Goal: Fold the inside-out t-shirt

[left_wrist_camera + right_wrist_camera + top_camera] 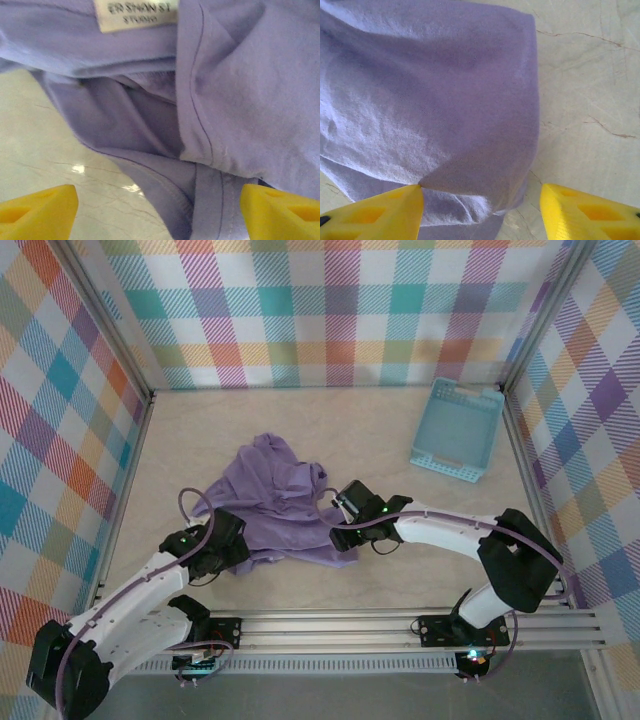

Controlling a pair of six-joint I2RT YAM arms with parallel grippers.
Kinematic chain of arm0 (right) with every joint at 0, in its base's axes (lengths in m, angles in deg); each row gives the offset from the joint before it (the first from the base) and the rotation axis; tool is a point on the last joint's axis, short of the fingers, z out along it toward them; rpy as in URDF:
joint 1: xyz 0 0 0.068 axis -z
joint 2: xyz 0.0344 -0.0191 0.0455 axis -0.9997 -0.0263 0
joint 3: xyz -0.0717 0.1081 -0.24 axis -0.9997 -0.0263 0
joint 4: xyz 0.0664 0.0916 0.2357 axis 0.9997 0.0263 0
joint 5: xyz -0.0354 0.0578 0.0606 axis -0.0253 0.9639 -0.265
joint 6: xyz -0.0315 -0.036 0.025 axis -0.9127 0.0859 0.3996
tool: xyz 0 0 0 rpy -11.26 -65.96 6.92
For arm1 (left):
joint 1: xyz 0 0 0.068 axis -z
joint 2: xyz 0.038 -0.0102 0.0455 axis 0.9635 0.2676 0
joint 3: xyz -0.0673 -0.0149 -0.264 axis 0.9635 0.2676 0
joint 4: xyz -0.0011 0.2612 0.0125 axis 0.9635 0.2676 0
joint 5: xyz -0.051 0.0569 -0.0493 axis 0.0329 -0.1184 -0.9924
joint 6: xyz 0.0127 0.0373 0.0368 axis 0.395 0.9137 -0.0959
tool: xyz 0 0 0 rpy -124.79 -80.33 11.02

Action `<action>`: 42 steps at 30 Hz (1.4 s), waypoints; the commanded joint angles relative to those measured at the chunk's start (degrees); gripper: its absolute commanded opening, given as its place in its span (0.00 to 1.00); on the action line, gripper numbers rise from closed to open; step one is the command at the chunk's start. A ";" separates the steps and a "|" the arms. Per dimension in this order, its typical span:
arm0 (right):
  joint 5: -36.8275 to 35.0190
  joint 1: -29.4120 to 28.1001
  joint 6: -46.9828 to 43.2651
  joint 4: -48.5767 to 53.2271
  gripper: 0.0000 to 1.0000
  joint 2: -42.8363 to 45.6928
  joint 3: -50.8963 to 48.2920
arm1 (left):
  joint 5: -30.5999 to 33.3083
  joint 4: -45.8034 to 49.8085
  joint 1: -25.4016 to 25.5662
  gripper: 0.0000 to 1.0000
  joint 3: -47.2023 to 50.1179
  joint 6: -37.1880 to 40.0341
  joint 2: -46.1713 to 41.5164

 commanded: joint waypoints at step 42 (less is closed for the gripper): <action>6.08 -1.23 -16.56 -16.39 0.69 13.09 -11.65 | 2.00 -5.65 -7.44 0.02 -13.89 8.90 4.41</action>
